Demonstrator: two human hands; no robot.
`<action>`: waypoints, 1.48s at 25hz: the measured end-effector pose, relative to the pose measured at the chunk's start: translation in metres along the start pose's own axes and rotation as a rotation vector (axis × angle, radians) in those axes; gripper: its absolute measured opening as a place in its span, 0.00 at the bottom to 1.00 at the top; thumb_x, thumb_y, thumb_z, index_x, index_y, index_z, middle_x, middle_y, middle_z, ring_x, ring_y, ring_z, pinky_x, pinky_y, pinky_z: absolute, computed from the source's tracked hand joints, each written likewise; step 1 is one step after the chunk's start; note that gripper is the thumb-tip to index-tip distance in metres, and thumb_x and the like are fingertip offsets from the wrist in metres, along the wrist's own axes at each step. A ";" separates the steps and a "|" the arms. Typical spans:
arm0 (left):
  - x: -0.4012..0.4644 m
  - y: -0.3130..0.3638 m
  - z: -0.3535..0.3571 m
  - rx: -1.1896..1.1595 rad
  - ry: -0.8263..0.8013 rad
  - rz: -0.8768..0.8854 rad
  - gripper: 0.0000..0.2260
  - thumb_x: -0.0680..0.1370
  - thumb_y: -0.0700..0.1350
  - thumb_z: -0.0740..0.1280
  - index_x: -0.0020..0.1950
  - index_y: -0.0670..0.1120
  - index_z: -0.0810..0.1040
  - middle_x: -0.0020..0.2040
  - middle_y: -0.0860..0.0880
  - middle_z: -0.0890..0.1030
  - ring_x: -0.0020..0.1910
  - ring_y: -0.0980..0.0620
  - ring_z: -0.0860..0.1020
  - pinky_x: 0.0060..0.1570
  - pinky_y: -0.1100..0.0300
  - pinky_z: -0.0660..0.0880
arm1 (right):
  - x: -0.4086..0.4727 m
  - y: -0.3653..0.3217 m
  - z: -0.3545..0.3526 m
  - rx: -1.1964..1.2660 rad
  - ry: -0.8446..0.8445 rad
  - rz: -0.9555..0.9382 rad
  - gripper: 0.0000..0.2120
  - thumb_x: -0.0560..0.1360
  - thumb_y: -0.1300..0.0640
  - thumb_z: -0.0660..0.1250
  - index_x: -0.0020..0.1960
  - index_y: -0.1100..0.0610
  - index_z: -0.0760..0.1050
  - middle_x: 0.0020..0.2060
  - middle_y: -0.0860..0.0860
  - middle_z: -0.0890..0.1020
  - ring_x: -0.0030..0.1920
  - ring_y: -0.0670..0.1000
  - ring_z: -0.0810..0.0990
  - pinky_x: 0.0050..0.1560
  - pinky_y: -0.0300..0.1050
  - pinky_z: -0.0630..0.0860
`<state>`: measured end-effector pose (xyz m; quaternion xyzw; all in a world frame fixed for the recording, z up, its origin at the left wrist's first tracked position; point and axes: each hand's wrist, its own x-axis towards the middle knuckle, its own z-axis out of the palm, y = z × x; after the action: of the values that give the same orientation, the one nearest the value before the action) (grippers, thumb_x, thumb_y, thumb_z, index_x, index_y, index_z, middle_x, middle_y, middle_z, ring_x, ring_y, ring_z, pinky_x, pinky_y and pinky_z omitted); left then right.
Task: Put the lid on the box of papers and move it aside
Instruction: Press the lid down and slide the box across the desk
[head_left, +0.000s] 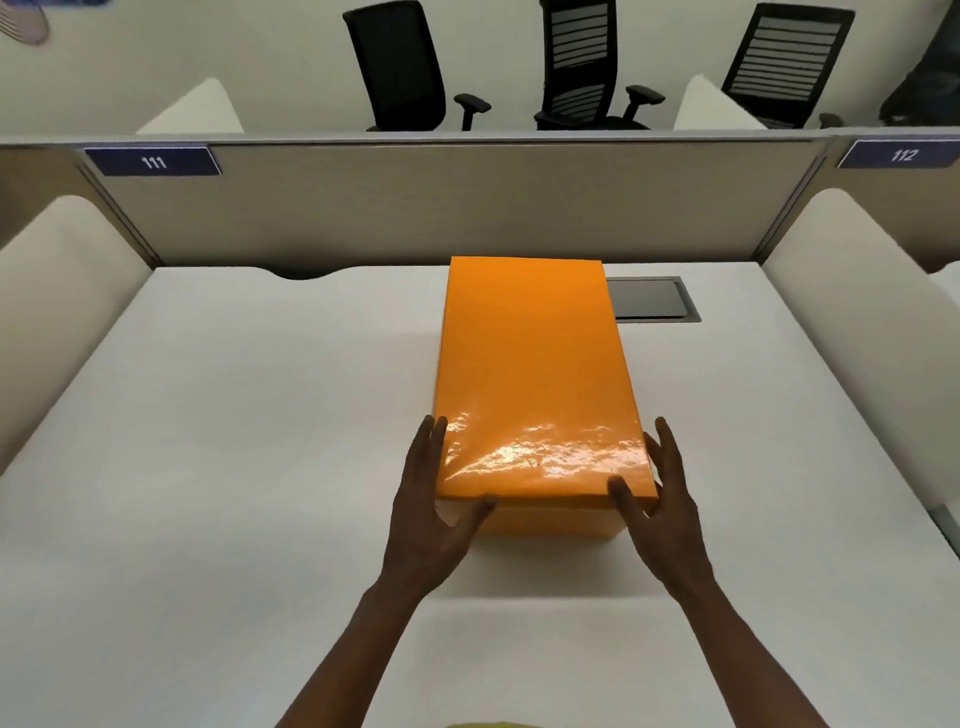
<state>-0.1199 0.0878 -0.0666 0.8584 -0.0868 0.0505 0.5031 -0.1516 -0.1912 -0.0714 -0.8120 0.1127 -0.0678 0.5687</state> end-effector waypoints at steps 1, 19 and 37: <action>0.000 -0.003 0.000 0.050 -0.036 0.032 0.45 0.71 0.68 0.71 0.81 0.65 0.50 0.84 0.58 0.50 0.81 0.64 0.53 0.70 0.70 0.62 | -0.003 0.004 -0.001 -0.068 -0.010 -0.060 0.49 0.70 0.46 0.77 0.80 0.36 0.49 0.75 0.36 0.64 0.67 0.37 0.72 0.55 0.29 0.76; -0.020 -0.015 -0.008 0.120 0.074 0.048 0.44 0.71 0.48 0.79 0.77 0.71 0.58 0.84 0.56 0.51 0.80 0.52 0.60 0.70 0.71 0.65 | 0.010 0.007 0.001 -0.261 -0.117 -0.368 0.48 0.61 0.50 0.82 0.77 0.48 0.66 0.71 0.53 0.75 0.63 0.55 0.79 0.60 0.37 0.76; 0.020 -0.152 -0.317 0.301 0.248 0.005 0.41 0.69 0.46 0.80 0.78 0.53 0.65 0.83 0.44 0.57 0.77 0.35 0.66 0.67 0.40 0.72 | 0.038 -0.135 0.332 -0.103 -0.295 -0.473 0.46 0.66 0.47 0.80 0.79 0.47 0.63 0.73 0.51 0.73 0.65 0.55 0.78 0.62 0.43 0.76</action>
<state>-0.0700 0.4352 -0.0377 0.9108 -0.0178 0.1697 0.3759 -0.0214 0.1444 -0.0600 -0.8446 -0.1607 -0.0739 0.5053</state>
